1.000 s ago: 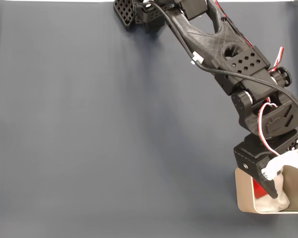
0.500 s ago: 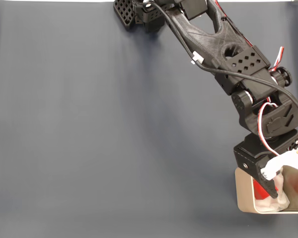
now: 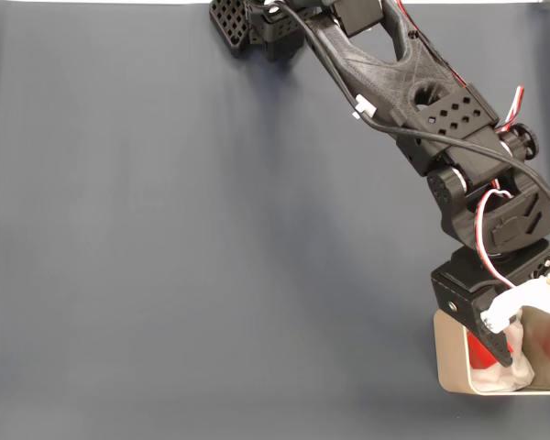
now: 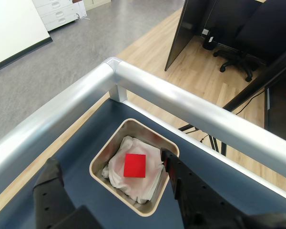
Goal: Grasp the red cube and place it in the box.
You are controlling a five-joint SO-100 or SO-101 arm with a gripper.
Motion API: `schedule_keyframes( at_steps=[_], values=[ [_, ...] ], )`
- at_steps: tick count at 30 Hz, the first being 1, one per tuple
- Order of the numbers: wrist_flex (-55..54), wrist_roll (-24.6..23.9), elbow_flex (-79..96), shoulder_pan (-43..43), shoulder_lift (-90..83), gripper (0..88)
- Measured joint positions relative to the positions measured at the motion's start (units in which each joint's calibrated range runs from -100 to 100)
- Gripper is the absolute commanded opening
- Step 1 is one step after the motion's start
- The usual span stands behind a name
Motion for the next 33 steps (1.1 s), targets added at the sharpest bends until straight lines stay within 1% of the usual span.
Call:
schedule_keyframes(
  at_steps=[11,14,17,20,22,26,29,33],
  values=[
    [0.0,0.0,0.0,0.0,0.0,46.4],
    [0.0,0.0,0.0,0.0,0.0,43.2],
    [0.0,0.0,0.0,0.0,0.0,36.0],
    [0.0,0.0,0.0,0.2,0.0,25.1],
    [0.0,-0.1,0.0,0.4,0.0,16.3],
    [0.0,-0.4,0.0,0.4,0.0,4.6],
    [0.0,-0.4,0.0,0.3,0.0,0.0],
    [0.0,-0.4,1.9,0.8,-1.0,0.0]
  ],
)
